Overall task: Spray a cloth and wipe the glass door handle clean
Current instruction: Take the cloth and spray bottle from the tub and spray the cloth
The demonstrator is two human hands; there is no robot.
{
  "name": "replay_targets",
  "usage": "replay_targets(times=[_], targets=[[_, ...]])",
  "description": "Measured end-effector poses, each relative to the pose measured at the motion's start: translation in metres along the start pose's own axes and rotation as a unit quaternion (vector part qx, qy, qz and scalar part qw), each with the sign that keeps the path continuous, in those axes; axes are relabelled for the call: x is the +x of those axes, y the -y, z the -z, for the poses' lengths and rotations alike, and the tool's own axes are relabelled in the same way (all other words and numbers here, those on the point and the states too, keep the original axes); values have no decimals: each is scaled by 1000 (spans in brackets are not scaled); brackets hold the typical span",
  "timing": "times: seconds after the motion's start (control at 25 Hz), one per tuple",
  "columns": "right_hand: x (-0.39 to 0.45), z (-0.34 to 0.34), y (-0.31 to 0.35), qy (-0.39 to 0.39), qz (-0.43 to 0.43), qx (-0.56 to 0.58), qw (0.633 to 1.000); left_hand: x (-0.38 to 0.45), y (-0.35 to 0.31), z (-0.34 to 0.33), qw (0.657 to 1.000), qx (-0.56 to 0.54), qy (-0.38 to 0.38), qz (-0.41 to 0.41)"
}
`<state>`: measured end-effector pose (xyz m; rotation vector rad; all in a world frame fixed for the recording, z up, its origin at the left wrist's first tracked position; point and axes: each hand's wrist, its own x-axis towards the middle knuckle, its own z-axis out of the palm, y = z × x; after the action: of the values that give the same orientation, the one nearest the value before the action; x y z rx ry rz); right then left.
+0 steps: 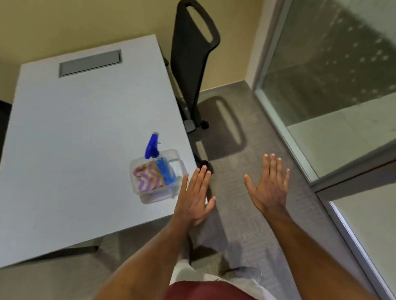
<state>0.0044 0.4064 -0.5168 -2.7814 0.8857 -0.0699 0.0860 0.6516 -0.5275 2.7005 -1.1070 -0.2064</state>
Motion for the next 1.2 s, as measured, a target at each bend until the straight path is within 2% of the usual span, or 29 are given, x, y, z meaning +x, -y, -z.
replay_targets(times=[0.28,0.52,0.96,1.08,1.2], targets=[[-14,-47,138,46,70,17,996,-82,129,-1,996,-43,-28,77],[-22,-70,222,78,115,69,988,-95,208,9,986,-72,-17,147],[-3,-71,267,88,138,166,972,-52,242,3,970,-136,-49,196],[6,-64,285,110,113,251,955,-37,243,3,968,-139,-30,207],[15,-56,304,148,63,355,921,-19,244,10,976,-121,7,183]])
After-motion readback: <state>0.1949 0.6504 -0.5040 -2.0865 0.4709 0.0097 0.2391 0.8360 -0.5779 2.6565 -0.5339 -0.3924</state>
